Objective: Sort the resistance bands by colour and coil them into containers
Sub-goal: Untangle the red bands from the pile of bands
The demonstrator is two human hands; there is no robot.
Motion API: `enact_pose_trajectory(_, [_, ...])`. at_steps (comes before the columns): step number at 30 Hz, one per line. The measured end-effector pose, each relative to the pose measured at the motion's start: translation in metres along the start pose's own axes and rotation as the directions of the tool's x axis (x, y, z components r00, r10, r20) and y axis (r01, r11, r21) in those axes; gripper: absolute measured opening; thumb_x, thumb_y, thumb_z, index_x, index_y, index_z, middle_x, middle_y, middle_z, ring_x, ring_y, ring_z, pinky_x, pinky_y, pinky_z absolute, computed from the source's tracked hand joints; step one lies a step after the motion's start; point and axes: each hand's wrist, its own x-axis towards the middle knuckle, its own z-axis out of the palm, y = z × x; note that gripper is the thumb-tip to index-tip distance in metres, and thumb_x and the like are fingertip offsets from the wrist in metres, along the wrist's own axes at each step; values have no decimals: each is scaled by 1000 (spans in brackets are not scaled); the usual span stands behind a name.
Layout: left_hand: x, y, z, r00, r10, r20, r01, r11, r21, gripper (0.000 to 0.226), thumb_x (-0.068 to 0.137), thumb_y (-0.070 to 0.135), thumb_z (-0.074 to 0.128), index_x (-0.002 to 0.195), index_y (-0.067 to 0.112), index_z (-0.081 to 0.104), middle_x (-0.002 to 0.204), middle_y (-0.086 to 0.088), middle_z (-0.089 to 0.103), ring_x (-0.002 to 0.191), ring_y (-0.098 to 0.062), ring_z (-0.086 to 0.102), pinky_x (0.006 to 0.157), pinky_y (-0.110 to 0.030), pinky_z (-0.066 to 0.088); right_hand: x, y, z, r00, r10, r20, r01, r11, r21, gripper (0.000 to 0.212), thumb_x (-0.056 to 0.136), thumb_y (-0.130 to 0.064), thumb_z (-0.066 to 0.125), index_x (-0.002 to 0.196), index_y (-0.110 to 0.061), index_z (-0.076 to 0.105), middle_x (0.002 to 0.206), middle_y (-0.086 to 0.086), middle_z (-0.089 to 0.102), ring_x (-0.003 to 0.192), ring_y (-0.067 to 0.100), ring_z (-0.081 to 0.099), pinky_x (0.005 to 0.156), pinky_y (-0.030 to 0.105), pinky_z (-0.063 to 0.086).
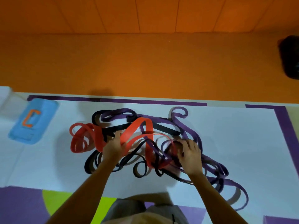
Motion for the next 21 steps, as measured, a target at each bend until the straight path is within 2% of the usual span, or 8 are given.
enact_pose_trajectory(2, [-5, 1, 3, 1000, 19, -11, -19, 1000, 7, 39, 105, 19, 57, 142, 9, 51, 87, -4, 70, 75, -22, 71, 68, -36, 61, 2, 5, 3, 989, 104, 106, -104, 995, -6, 62, 96, -33, 73, 152, -25, 48, 158, 13, 42, 147, 40, 39, 117, 58, 39])
enact_pose_trajectory(5, [-15, 10, 11, 988, 130, -87, -126, 990, 58, 40, 102, 12, 66, 139, -3, 59, 84, -9, 69, 67, -23, 70, 59, -28, 55, 6, 16, 4, 970, 149, 193, -149, 989, -15, 93, 86, -65, 73, 162, -34, 29, 173, 7, 15, 158, 39, 20, 123, 63, 26])
enact_pose_trajectory(8, [-18, 21, 22, 971, 198, -134, -169, 966, 196, 46, 102, 18, 68, 141, -4, 59, 114, -24, 71, 102, -41, 73, 81, -48, 64, 10, 23, 4, 942, 126, 311, -127, 992, -17, 119, 69, -91, 66, 165, -44, 12, 177, 3, 3, 161, 36, 11, 125, 62, 18])
enact_pose_trajectory(10, [-20, 33, 29, 957, 246, -154, -198, 942, 272, 49, 107, 33, 55, 141, -1, 61, 125, -26, 67, 115, -46, 68, 88, -58, 61, 11, 26, 5, 923, 85, 374, -65, 996, -64, 121, 67, -93, 66, 164, -47, 11, 176, 1, 4, 162, 34, 10, 126, 60, 16])
enact_pose_trajectory(13, [-27, 50, 43, 904, 411, -121, -367, 889, 272, 72, 113, 53, 20, 132, 3, 68, 123, -19, 70, 115, -38, 68, 88, -55, 62, 11, 33, 4, 960, 21, 281, -5, 998, -59, 77, 85, -55, 79, 152, -36, 48, 158, 4, 39, 147, 34, 40, 119, 55, 36])
enact_pose_trajectory(16, [-30, 54, 65, 849, 515, -118, -479, 844, 240, 38, 107, 29, 53, 131, 5, 71, 128, -20, 69, 118, -38, 67, 91, -54, 60, 9, 42, -1, 997, 9, 70, -14, 997, 73, 18, 97, -21, 72, 116, -20, 74, 120, 1, 66, 106, 28, 69, 88, 43, 57])
enact_pose_trajectory(19, [-32, 52, 75, 793, 602, -95, -549, 773, 316, 33, 101, 20, 55, 122, 5, 76, 137, -22, 67, 127, -40, 65, 105, -56, 54, 10, 44, -11, 977, 205, -61, -186, 955, 229, 8, 101, -18, 68, 107, -17, 73, 103, 2, 72, 87, 27, 70, 74, 34, 52])
enact_pose_trajectory(21, [-35, 52, 77, 741, 667, -80, -609, 717, 339, 33, 100, 26, 55, 111, 7, 79, 133, -20, 70, 128, -38, 66, 107, -56, 52, 14, 50, -18, 908, 395, -142, -331, 882, 336, 10, 104, -12, 60, 108, -17, 68, 101, 6, 72, 85, 30, 68, 74, 32, 46])
